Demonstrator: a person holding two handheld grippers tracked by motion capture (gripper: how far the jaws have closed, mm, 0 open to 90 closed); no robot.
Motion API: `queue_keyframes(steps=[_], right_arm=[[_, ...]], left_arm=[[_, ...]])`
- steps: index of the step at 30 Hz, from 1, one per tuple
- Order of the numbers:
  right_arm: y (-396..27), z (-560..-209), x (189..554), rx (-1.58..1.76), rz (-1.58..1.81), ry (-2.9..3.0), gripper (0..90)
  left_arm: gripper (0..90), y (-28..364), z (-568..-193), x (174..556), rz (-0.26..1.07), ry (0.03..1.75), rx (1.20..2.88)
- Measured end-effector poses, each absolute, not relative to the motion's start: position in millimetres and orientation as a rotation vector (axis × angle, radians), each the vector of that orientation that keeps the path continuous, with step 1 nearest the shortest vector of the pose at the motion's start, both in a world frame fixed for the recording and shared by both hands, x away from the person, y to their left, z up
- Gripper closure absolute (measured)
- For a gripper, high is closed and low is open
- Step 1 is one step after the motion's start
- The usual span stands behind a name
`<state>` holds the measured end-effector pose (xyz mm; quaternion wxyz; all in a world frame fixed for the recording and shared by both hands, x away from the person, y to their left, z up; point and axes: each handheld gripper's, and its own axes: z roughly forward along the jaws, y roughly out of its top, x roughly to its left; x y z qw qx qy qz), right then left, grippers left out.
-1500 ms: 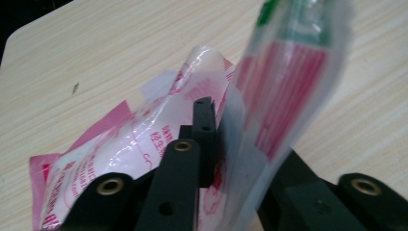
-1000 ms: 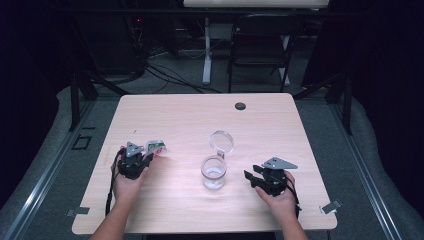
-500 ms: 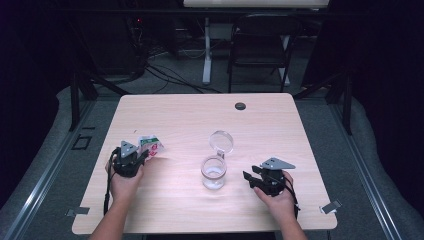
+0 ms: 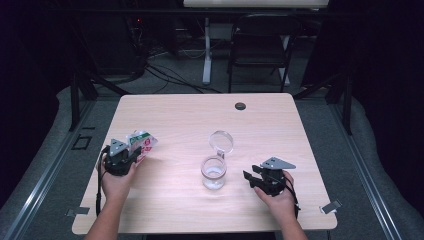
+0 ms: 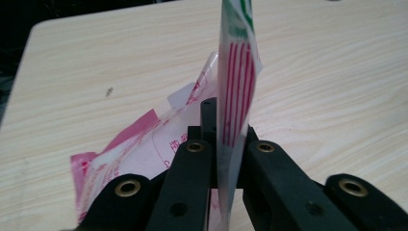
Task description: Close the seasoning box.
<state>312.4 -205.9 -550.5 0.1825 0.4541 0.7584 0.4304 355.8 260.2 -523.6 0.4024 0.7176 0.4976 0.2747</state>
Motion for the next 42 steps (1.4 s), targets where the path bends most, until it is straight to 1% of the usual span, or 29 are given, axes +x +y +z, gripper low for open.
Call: queue_keyframes(steps=[7,16,19,24,28,32,39,42], right_arm=[[-201.8,-549.3,314.8,1.27,1.218,2.146,55.5],[-199.5,-547.3,314.7,1.249,1.231,2.151,55.5],[-201.5,-546.8,314.2,1.252,1.232,2.143,55.5],[-202.7,-547.4,312.7,1.263,1.232,2.136,55.5],[-204.3,-546.9,311.3,1.26,1.235,2.131,55.5],[-206.5,-546.5,310.3,1.257,1.222,2.135,56.8],[-210.1,-545.3,307.2,1.242,1.221,2.134,57.7],[-211.9,-544.9,306.4,1.241,1.21,2.131,58.1]], left_arm=[[90.0,275.4,-508.4,344.2,0.762,1.253,1.796],[90.0,298.2,-489.7,337.0,0.811,1.29,1.736],[90.0,301.4,-481.1,334.2,0.839,1.303,1.717],[90.0,300.6,-465.6,328.0,0.863,1.268,1.701],[90.0,292.4,-458.1,325.6,0.828,1.223,1.727],[90.0,276.2,-451.1,324.2,0.787,1.14,1.79],[90.0,226.8,-448.1,320.2,0.736,0.955,1.89],[90.0,206.2,-451.6,318.7,0.679,0.878,1.922]])
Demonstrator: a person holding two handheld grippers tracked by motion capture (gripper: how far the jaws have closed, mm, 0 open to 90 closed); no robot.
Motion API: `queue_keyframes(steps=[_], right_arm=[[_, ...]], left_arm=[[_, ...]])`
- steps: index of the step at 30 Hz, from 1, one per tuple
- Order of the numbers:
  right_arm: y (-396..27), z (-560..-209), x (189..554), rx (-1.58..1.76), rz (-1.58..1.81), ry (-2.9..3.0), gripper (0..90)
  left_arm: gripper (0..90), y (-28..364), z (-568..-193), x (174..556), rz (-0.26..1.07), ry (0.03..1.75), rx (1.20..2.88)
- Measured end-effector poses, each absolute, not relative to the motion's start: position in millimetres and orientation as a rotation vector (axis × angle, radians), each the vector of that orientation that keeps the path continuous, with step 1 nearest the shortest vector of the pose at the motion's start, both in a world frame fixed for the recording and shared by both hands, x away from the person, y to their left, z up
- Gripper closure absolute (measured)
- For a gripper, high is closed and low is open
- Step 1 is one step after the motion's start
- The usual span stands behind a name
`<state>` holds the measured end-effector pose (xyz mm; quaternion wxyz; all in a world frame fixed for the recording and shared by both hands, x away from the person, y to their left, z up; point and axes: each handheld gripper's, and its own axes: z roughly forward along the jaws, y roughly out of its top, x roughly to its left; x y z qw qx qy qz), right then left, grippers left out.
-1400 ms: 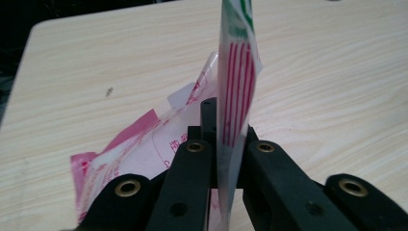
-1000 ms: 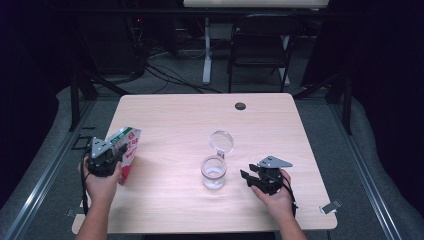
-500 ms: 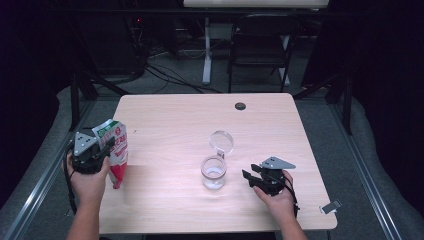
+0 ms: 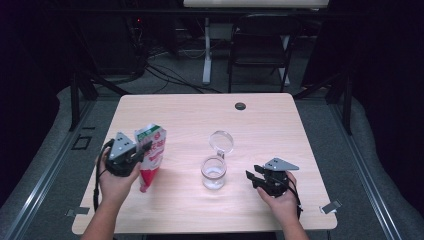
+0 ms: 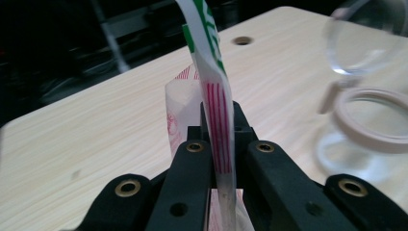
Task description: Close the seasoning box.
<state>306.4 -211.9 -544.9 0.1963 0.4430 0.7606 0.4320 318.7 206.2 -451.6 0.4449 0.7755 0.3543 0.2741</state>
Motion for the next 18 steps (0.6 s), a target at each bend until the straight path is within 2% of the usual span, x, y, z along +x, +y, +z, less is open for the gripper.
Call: queue_keyframes(steps=[7,14,18], right_arm=[[-213.5,-543.0,306.2,1.23,1.221,2.136,56.2],[-216.1,-523.9,302.4,1.172,1.28,2.157,69.6],[-209.5,-505.4,299.5,1.092,1.334,2.153,71.9]], left_arm=[[90.0,172.5,-457.3,310.6,0.584,0.733,2.0],[90.0,166.8,-466.3,302.4,0.523,0.674,2.042],[90.0,169.7,-472.6,297.8,0.473,0.671,2.047]])
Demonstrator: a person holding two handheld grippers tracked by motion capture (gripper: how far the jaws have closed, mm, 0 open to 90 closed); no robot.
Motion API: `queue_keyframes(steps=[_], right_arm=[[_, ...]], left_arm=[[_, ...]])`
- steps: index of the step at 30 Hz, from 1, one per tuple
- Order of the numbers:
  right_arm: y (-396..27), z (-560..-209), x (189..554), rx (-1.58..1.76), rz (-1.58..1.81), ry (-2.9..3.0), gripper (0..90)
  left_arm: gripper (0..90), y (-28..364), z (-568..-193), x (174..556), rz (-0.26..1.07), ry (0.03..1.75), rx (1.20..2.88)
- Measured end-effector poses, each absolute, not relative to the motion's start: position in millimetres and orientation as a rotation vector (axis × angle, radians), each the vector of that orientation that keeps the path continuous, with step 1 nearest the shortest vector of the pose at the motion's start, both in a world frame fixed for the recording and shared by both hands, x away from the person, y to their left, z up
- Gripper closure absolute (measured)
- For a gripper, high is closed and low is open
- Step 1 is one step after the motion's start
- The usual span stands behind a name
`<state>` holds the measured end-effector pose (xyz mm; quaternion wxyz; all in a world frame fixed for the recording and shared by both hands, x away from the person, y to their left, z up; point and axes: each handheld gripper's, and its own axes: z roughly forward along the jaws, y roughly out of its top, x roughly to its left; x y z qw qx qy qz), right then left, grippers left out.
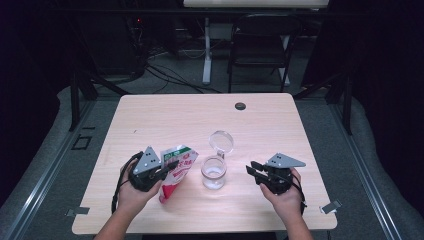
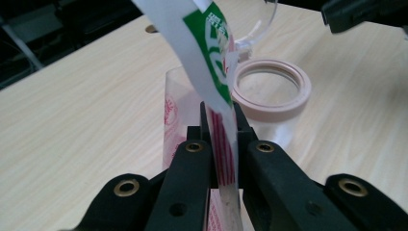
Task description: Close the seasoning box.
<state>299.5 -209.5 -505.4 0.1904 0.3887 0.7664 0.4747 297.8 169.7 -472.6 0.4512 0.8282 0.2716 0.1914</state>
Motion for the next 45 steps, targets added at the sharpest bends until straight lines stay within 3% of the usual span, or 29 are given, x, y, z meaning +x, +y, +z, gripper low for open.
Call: queue_keyframes(steps=[13,26,32,40,45], right_arm=[[-136.8,-450.4,306.8,0.684,1.414,2.403,68.2],[-85.0,-473.2,324.2,0.56,1.436,2.536,56.9],[-74.0,-477.1,328.5,0.52,1.439,2.567,62.0],[-71.5,-475.6,325.3,0.477,1.421,2.568,81.5],[-70.1,-474.8,324.8,0.477,1.422,2.55,85.4]], left_arm=[[86.6,160.9,-497.1,283.4,0.38,0.673,2.02],[86.1,164.4,-504.7,275.8,0.368,0.707,1.979],[84.1,163.5,-506.8,271.2,0.395,0.706,1.983],[58.0,168.0,-515.2,268.2,0.469,0.813,1.981],[45.8,172.2,-526.4,265.8,0.538,0.874,1.941]])
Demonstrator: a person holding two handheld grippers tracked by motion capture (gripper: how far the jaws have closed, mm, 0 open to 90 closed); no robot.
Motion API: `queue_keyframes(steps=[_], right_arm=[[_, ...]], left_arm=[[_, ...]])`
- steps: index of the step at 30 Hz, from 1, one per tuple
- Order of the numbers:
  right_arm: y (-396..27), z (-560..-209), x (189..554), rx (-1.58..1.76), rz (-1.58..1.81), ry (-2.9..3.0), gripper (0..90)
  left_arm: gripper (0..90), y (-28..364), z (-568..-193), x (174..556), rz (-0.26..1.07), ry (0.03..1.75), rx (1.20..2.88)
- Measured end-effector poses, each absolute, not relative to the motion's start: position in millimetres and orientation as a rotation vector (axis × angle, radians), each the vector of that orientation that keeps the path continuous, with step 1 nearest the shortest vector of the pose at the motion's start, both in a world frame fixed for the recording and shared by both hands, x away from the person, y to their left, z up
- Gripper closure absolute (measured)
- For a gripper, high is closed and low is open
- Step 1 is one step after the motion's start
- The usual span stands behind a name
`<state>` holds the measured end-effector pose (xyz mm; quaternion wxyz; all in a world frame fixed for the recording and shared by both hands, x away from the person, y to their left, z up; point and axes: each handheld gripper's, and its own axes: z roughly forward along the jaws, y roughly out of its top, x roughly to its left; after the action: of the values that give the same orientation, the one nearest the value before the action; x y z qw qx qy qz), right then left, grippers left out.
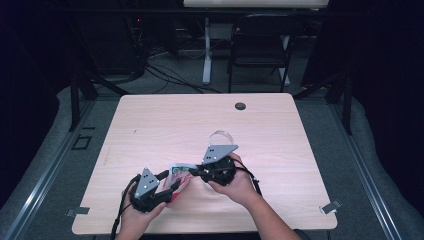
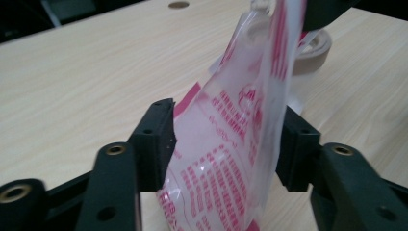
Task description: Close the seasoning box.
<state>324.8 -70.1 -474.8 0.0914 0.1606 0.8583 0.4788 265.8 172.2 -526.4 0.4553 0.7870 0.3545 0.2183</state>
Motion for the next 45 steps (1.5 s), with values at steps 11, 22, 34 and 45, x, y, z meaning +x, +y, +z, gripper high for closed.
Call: queue_keyframes(steps=[11,22,34,45], right_arm=[[-70.8,-475.5,325.8,0.477,1.415,2.55,85.2],[-73.9,-478.3,323.6,0.498,1.426,2.537,84.5],[-76.4,-479.7,321.8,0.496,1.406,2.531,84.2],[-76.4,-480.3,321.3,0.495,1.411,2.527,83.9]], left_arm=[[34.0,165.1,-553.6,273.3,0.47,0.974,1.996],[24.3,157.1,-577.2,282.8,0.53,1.051,2.057],[24.1,158.5,-586.8,289.2,0.428,1.125,2.029],[21.7,152.4,-588.4,291.0,0.452,1.134,2.112]])
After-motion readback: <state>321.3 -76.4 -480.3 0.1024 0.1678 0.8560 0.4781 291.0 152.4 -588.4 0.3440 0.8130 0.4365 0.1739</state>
